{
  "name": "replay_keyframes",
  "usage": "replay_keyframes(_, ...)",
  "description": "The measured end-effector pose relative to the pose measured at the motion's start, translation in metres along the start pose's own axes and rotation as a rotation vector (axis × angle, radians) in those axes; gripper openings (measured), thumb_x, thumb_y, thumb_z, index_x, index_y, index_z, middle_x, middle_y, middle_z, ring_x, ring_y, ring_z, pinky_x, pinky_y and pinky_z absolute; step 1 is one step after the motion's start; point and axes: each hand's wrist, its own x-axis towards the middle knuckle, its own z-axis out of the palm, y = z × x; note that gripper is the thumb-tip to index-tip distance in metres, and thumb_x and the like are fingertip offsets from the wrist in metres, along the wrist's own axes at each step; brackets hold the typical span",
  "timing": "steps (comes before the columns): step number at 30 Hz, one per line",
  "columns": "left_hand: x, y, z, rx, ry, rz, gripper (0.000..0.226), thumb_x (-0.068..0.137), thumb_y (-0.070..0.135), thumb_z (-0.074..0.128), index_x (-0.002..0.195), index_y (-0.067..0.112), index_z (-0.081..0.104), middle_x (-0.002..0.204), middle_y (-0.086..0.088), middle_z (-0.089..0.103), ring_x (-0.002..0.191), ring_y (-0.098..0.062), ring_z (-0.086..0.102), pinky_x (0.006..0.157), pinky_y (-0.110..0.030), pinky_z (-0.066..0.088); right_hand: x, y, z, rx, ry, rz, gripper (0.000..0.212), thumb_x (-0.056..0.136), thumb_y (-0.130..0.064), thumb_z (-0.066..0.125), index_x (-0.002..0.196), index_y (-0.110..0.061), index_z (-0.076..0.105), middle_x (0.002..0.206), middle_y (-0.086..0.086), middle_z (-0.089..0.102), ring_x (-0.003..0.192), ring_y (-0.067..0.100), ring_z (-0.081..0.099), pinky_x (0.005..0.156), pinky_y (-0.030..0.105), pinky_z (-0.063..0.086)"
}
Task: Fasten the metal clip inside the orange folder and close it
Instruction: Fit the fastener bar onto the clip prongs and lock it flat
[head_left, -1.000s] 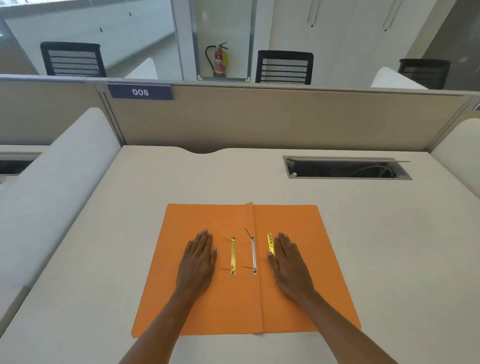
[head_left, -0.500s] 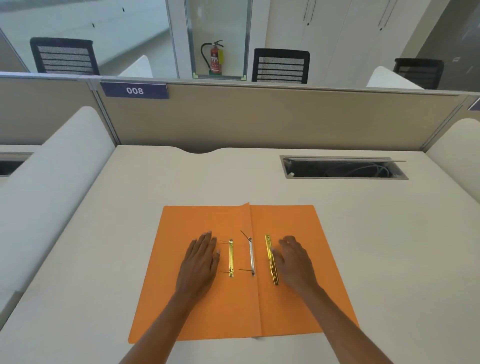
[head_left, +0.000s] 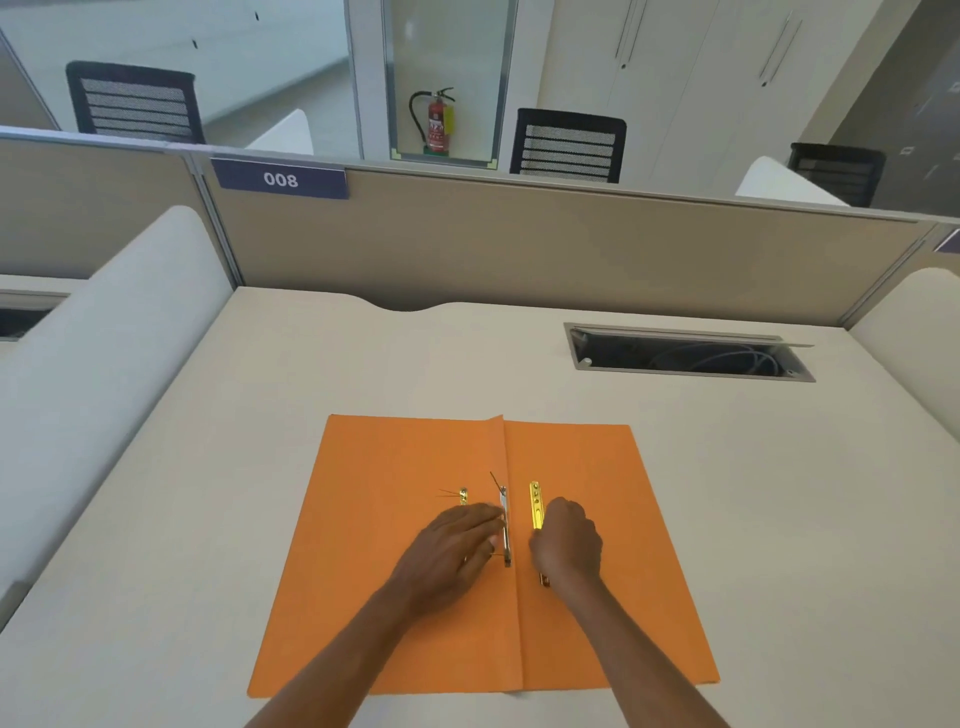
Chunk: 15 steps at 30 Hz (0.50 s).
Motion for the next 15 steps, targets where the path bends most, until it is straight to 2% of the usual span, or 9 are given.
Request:
replay_keyframes(4, -0.003, -0.003, 0.012, 0.001, -0.059, 0.000, 0.039, 0.103, 0.040, 0.029, 0.133, 0.030, 0.052, 0.147, 0.015, 0.045, 0.137, -0.001, 0.033, 0.113, -0.017, 0.018, 0.012, -0.002, -0.007, 0.052, -0.098, 0.100, 0.032, 0.087, -0.021, 0.063, 0.115, -0.009, 0.052, 0.120, 0.011, 0.057, 0.109, 0.032, 0.059, 0.074, 0.033, 0.045)
replay_keyframes(6, -0.004, -0.005, 0.016, 0.010, -0.060, -0.008, 0.041, 0.103, 0.041, 0.027, 0.133, 0.030, 0.052, 0.147, 0.016, 0.045, 0.137, -0.001, 0.034, 0.113, -0.021, 0.021, 0.018, 0.002, -0.010, 0.117, -0.142, 0.154, 0.033, 0.083, -0.018, 0.064, 0.112, -0.008, 0.053, 0.115, 0.011, 0.058, 0.107, 0.033, 0.060, 0.072, 0.032, 0.043)
replay_keyframes(8, -0.002, -0.006, 0.017, 0.012, -0.047, 0.001, 0.042, 0.103, 0.042, 0.026, 0.131, 0.030, 0.054, 0.144, 0.015, 0.049, 0.135, -0.002, 0.038, 0.112, -0.022, 0.025, 0.023, 0.009, -0.011, 0.306, -0.181, 0.167, 0.018, 0.077, -0.012, 0.067, 0.092, -0.007, 0.058, 0.093, 0.014, 0.062, 0.084, 0.030, 0.062, 0.062, 0.029, 0.042)
replay_keyframes(10, 0.002, -0.005, 0.016, 0.012, -0.009, 0.000, 0.041, 0.103, 0.041, 0.027, 0.128, 0.028, 0.057, 0.139, 0.015, 0.054, 0.130, -0.003, 0.044, 0.109, -0.019, 0.026, 0.025, 0.018, -0.012, 0.551, -0.230, 0.133, 0.011, 0.074, -0.006, 0.071, 0.073, -0.005, 0.060, 0.067, 0.013, 0.060, 0.056, 0.023, 0.056, 0.052, 0.027, 0.039)
replay_keyframes(12, 0.009, -0.003, 0.016, 0.016, 0.021, -0.008, 0.038, 0.103, 0.039, 0.030, 0.122, 0.027, 0.061, 0.132, 0.014, 0.060, 0.123, -0.005, 0.050, 0.104, -0.021, 0.030, 0.021, 0.024, -0.012, 0.748, -0.257, 0.125, 0.011, 0.076, -0.005, 0.075, 0.075, -0.001, 0.065, 0.059, 0.011, 0.061, 0.047, 0.017, 0.053, 0.045, 0.026, 0.040)
replay_keyframes(15, 0.020, 0.001, 0.015, -0.012, 0.052, -0.056, 0.030, 0.102, 0.036, 0.038, 0.108, 0.024, 0.065, 0.116, 0.012, 0.068, 0.107, -0.012, 0.058, 0.094, -0.031, 0.042, 0.013, 0.028, -0.008, 0.964, -0.237, 0.110, 0.011, 0.078, -0.001, 0.075, 0.086, 0.000, 0.067, 0.059, 0.008, 0.066, 0.046, 0.014, 0.056, 0.041, 0.025, 0.042)
